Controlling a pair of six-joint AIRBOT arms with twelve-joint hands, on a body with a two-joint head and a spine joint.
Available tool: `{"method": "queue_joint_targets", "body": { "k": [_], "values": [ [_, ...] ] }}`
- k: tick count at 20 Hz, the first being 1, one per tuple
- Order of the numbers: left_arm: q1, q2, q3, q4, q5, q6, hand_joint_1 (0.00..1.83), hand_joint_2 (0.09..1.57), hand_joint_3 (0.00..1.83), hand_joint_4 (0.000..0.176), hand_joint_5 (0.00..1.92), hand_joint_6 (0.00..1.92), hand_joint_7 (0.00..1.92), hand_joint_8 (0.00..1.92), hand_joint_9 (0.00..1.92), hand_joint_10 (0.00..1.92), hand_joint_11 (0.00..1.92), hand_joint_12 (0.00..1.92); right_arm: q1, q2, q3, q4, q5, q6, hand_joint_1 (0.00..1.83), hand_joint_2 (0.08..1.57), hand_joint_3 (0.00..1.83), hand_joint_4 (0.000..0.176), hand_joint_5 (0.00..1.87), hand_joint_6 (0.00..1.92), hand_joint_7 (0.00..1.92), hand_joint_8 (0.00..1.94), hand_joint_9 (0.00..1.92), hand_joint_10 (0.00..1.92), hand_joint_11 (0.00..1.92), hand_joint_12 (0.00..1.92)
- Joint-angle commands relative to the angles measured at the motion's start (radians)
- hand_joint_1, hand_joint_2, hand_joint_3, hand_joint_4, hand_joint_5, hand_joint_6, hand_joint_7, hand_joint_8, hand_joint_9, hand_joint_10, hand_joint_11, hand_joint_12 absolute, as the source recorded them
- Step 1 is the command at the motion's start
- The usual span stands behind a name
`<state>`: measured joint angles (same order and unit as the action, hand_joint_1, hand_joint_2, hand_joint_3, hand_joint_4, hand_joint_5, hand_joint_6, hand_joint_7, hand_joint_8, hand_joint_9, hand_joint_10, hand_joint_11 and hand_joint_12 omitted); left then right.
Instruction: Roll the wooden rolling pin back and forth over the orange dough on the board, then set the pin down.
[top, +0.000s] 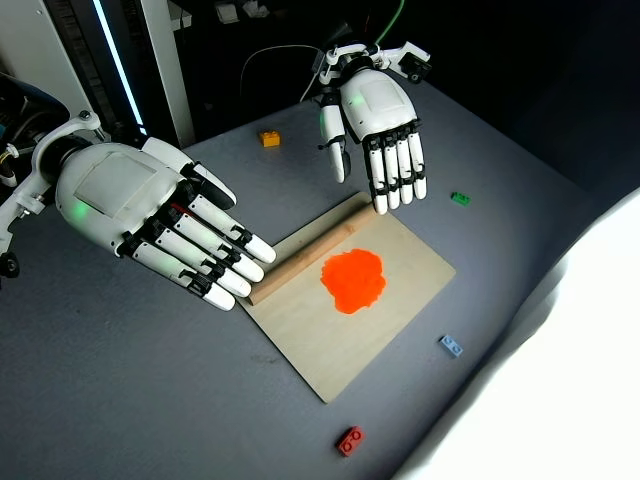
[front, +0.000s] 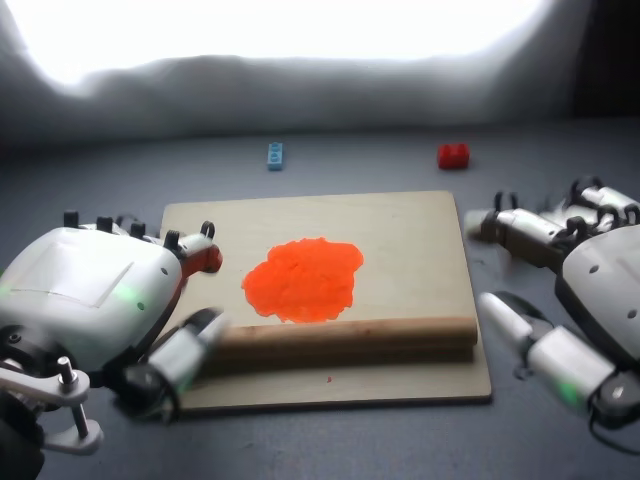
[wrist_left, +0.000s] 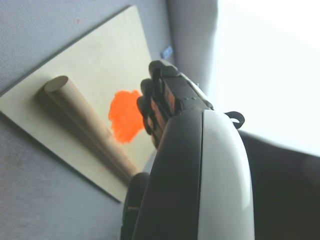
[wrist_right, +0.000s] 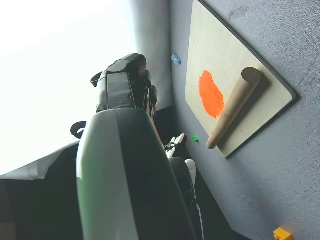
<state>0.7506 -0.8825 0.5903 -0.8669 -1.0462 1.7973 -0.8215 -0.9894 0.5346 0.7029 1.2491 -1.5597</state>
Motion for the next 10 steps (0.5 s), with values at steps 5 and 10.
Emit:
{"method": "queue_joint_targets", "body": {
  "k": [5, 10],
  "values": [
    [0.006, -0.028, 0.011, 0.052, -0.107, -0.006, 0.89, 1.48, 0.00, 0.000, 0.39, 1.83, 0.82, 0.52, 0.79, 1.02, 0.63, 1.55, -0.012, 0.005, -0.007, -0.099, 0.094, -0.002, 0.85, 1.46, 0.00, 0.000, 0.43, 1.78, 1.31, 0.42, 1.15, 0.67, 0.30, 1.70],
    [0.038, -0.084, 0.017, 0.053, -0.202, -0.056, 0.89, 1.48, 0.00, 0.000, 0.39, 1.83, 0.82, 0.52, 0.79, 1.02, 0.63, 1.55, 0.000, -0.011, -0.007, -0.079, 0.098, -0.007, 0.85, 1.46, 0.00, 0.000, 0.43, 1.78, 1.31, 0.42, 1.15, 0.66, 0.30, 1.70]
  ]
}}
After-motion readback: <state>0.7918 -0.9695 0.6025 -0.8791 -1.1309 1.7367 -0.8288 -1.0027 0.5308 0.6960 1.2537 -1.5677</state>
